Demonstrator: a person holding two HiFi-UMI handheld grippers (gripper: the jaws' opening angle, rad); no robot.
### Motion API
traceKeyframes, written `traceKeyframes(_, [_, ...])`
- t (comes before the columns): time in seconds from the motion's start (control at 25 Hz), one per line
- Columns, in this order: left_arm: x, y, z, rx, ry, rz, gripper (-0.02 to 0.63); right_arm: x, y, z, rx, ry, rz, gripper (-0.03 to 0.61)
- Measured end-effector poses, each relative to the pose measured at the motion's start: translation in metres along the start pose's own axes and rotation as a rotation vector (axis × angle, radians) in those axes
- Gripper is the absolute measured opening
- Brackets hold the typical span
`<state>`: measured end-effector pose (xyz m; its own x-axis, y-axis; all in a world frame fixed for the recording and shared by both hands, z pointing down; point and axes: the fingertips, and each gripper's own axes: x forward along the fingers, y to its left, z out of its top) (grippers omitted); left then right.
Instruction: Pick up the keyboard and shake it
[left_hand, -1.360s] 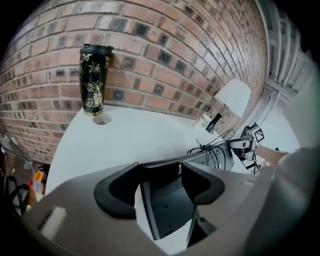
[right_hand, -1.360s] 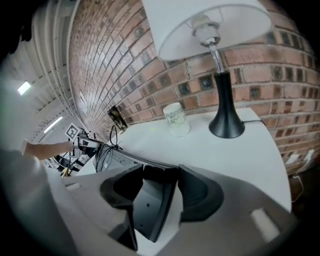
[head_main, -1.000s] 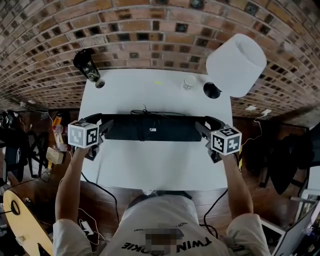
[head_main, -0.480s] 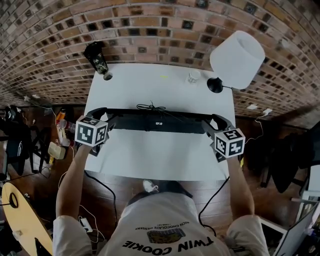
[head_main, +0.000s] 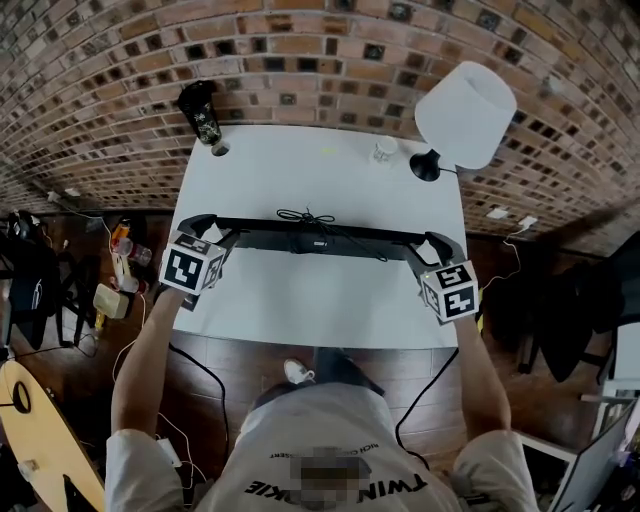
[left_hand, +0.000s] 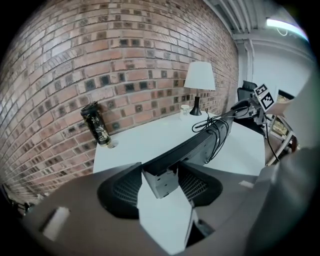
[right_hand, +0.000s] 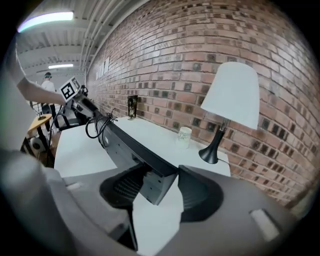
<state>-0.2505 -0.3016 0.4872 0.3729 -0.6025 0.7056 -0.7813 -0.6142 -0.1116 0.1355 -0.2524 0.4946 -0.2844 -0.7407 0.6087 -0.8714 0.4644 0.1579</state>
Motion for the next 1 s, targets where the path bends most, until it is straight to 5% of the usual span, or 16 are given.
traceKeyframes(0.56, [-0.025,-0.024,-0.029,0.275,0.049,0.069,0.219,-0.021,0.03,-0.014,-0.44,0.114,-0.088,0.21])
traceKeyframes(0.84, [-0.031,-0.035,-0.043,0.501,0.108,0.107,0.216,-0.025,0.048,-0.026,-0.712,0.188,-0.109,0.172])
traceKeyframes(1.0, [-0.034,-0.042,-0.053,0.544,0.132,0.102,0.209,-0.03,0.056,-0.036,-0.751,0.201,-0.114,0.163])
